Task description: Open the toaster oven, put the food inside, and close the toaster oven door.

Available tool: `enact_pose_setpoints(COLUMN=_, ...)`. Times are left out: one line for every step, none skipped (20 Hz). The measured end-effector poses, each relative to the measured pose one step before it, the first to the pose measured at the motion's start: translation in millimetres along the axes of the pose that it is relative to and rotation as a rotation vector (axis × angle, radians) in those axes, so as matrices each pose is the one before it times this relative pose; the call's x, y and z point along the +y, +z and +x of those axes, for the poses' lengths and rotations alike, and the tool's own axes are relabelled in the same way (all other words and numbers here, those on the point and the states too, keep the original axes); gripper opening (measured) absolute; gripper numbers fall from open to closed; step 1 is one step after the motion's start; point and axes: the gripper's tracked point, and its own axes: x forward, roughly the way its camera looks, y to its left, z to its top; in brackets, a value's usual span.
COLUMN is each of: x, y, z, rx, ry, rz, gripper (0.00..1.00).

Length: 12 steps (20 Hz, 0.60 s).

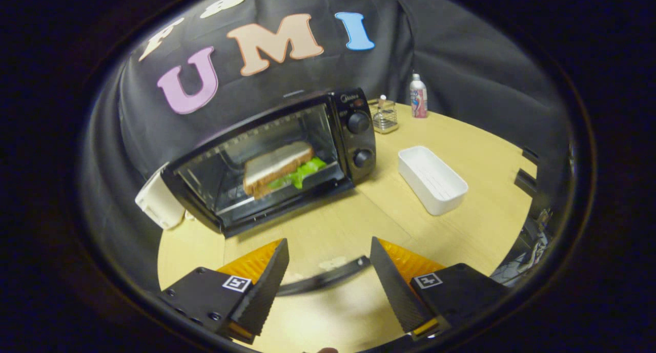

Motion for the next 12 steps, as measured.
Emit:
enact_pose_setpoints(x=-1.47, y=-8.64, z=-4.16, rx=0.01357, ry=-0.00006, rz=-0.01077, gripper=0.99)
enact_pose_setpoints(x=-1.57, y=-7.55, z=-4.41, rx=0.01199, ry=-0.00128, rz=-0.01431, gripper=0.99)
enact_pose_setpoints(x=-0.99, y=-7.48, z=-2.18, rx=0.01331, ry=-0.00428, rz=-0.01876, gripper=0.99)
enact_pose_setpoints(x=-1.84, y=-5.98, z=-1.24, rx=0.01226, ry=-0.00608, rz=-0.02311, gripper=0.99)
enact_pose_setpoints(x=-1.28, y=-5.68, z=-0.96, rx=0.01307, ry=-0.00383, rz=-0.02382, gripper=0.99)
enact_pose_setpoints(x=-0.53, y=-5.64, z=0.53, rx=0.01506, ry=-0.00208, rz=-0.02307, gripper=0.99)
enact_pose_setpoints(x=-0.18, y=-5.28, z=1.08, rx=0.01316, ry=-0.00390, rz=-0.02154, gripper=0.99)
enact_pose_setpoints(x=-0.35, y=-4.94, z=0.72, rx=0.01392, ry=-0.00570, rz=-0.02150, gripper=0.99)
enact_pose_setpoints(x=-0.15, y=-4.11, z=1.56, rx=0.01160, ry=-0.00361, rz=-0.02189, gripper=0.99)
enact_pose_setpoints(x=1.34, y=-3.40, z=2.19, rx=0.00991, ry=-0.00200, rz=-0.02254, gripper=0.99)
enact_pose_setpoints(x=1.22, y=-4.50, z=3.68, rx=0.01349, ry=0.00101, rz=-0.02485, gripper=0.99)
enact_pose_setpoints(x=1.05, y=-3.42, z=2.69, rx=0.01230, ry=0.00138, rz=-0.02402, gripper=0.99)
